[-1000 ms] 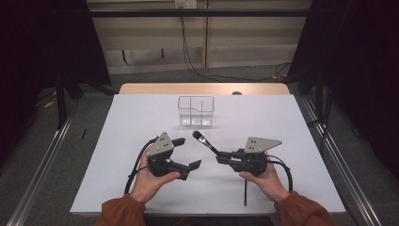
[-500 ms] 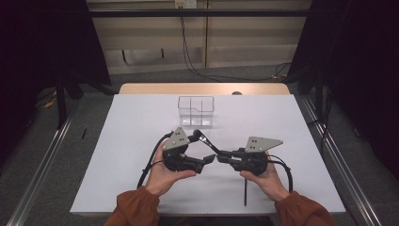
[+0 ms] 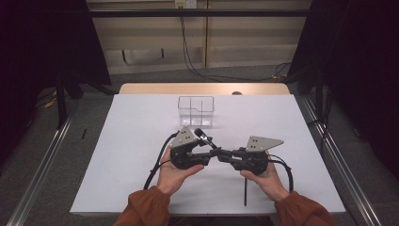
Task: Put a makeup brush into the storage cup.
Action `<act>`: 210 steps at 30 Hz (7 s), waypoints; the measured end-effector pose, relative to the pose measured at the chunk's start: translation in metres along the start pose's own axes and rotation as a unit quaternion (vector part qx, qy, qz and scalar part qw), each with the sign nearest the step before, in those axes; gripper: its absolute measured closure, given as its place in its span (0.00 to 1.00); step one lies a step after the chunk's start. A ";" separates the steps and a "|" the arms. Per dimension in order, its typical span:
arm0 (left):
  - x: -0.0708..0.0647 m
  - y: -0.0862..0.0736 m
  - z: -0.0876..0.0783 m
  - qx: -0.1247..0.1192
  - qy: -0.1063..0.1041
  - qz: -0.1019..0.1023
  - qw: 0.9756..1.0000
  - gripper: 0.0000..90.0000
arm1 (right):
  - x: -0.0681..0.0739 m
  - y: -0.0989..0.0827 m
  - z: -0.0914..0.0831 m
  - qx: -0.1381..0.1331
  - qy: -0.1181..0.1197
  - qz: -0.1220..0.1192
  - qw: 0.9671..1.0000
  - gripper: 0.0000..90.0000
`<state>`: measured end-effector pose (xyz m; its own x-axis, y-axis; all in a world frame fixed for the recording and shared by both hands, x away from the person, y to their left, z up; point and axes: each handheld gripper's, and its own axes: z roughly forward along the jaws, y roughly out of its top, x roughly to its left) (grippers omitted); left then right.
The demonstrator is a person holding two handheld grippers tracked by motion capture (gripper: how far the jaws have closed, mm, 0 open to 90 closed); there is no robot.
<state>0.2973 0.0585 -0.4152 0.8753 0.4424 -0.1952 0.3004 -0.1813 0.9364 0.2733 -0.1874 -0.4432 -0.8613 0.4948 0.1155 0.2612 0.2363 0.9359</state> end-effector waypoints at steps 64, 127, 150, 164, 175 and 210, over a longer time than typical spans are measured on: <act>-0.003 0.006 -0.005 0.017 -0.055 -0.029 0.998 0.88 | 0.004 -0.008 0.005 0.008 0.012 0.016 1.000 0.44; 0.039 0.025 -0.050 0.095 0.009 -0.028 0.995 0.88 | 0.005 -0.026 -0.049 -0.033 -0.089 0.037 0.995 0.02; 0.060 0.039 -0.041 0.101 0.035 -0.035 0.994 0.88 | 0.007 -0.042 -0.084 -0.055 -0.165 0.042 0.984 0.00; 0.073 0.051 -0.032 0.062 0.052 -0.038 0.996 0.88 | 0.007 -0.046 -0.087 -0.057 -0.170 0.045 0.983 0.00; 0.074 0.069 -0.016 0.053 0.063 -0.019 0.996 0.88 | 0.007 -0.047 -0.087 -0.058 -0.170 0.043 0.983 0.00; 0.106 0.091 0.027 0.048 0.101 -0.022 0.994 0.88 | 0.006 -0.047 -0.091 -0.068 -0.183 0.044 0.980 0.00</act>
<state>0.4276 0.0650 -0.3584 0.7699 0.6167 -0.1643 0.3805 -0.2367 0.8940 0.2157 -0.2714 -0.4566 -0.6184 0.7803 0.0933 0.2452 0.0788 0.9663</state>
